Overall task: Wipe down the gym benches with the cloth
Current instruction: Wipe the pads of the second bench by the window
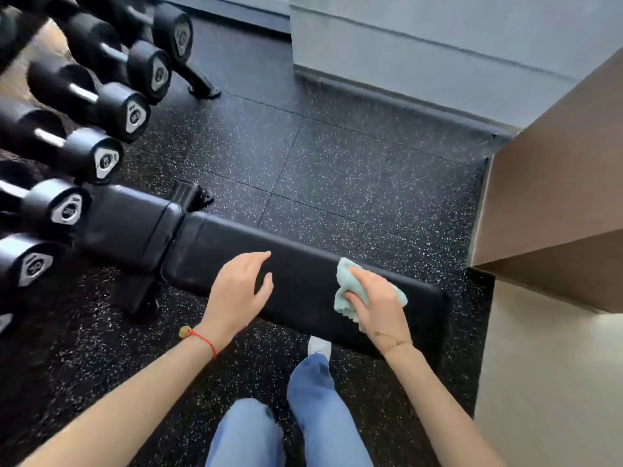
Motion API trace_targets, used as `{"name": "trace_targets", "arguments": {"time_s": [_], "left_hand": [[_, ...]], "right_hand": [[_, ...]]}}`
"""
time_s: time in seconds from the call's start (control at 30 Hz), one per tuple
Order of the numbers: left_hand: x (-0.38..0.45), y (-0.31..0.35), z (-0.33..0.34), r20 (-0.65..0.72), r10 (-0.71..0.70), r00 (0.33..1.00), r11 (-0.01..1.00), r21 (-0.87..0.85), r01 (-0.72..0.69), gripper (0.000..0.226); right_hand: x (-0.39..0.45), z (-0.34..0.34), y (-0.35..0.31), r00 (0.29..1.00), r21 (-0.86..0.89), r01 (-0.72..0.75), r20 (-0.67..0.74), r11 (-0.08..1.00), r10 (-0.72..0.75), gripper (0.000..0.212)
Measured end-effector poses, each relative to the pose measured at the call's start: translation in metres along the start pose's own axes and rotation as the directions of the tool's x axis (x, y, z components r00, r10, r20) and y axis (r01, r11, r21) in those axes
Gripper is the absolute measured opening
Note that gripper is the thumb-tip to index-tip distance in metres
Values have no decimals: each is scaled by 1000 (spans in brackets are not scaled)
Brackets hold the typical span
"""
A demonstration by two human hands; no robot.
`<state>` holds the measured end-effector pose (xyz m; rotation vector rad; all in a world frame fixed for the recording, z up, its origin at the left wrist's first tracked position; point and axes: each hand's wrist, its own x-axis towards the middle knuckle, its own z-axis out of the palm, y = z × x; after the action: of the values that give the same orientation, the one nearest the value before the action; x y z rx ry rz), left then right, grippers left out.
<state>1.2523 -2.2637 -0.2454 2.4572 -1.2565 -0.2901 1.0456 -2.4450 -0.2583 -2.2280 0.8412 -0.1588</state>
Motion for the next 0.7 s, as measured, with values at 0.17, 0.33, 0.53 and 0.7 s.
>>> {"name": "trace_targets", "arguments": {"time_s": [0.17,0.33,0.53,0.7], "left_hand": [[-11,44,-78,-95,-9,995,999,-41,5,38],[-35,67,-130,-143,-54,988,996,-82,42,38],[-62,80,-166,-159,-59,986,996,-78,47,36],[-76,77,-189,-196,-95,976,992,-96,77,35]], "right_hand": [[-19,-69,-58,993,-23,117,-9,993,-117,39],[-36,-111,-99,986,-59,163,-13,985,-164,36],[-52,-136,-131,981,-80,192,18,978,-191,38],[-60,-145,-150,980,-98,196,-5,976,-197,37]]}}
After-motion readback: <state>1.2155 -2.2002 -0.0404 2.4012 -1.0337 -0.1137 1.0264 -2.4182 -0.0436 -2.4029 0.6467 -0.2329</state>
